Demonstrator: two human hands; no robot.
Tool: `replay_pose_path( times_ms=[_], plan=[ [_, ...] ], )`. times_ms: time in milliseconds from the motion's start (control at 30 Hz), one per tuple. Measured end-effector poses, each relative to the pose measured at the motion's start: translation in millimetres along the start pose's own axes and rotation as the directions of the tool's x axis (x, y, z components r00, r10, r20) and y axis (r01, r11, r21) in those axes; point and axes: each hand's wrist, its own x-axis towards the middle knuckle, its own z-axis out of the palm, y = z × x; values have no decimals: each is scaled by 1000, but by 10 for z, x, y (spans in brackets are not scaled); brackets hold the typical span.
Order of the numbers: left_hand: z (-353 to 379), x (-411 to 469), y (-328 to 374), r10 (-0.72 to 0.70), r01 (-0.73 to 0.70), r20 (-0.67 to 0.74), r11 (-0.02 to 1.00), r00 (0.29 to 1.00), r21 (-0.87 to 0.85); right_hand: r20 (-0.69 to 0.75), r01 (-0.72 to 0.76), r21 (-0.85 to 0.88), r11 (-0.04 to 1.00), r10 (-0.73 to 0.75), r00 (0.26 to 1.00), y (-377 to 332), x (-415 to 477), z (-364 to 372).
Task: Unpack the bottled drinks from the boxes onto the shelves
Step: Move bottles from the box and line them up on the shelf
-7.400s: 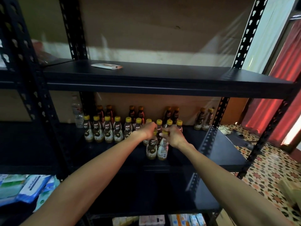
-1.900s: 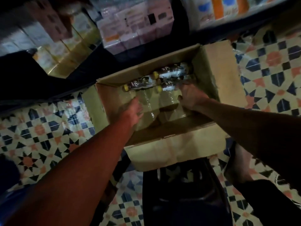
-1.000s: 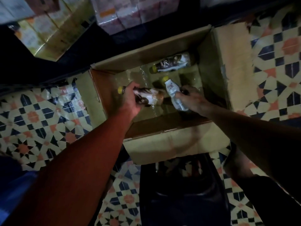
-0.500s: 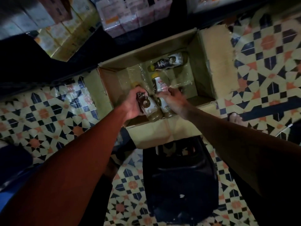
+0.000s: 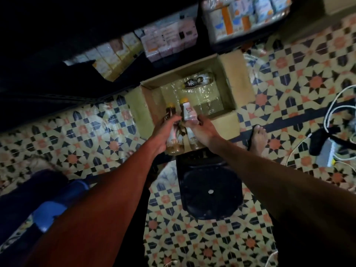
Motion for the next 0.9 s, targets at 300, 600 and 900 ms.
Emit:
replay_pose_path(
  times_ms=[300, 600, 900],
  plan=[
    [-17, -1954, 491, 150, -149, -23, 989, 988, 5, -61, 87, -73, 994, -91, 994, -758, -1670, -49],
    [-118, -3285, 1033, 296, -316, -165, 942, 941, -116, -56, 233, -90, 968, -239, 969, -1768, -2973, -213],
    [-232, -4202, 1680, 512, -545, -207, 825, 833, -151, -23, 407, -87, 909, -411, 912, -2621, -3664, -363]
  ],
)
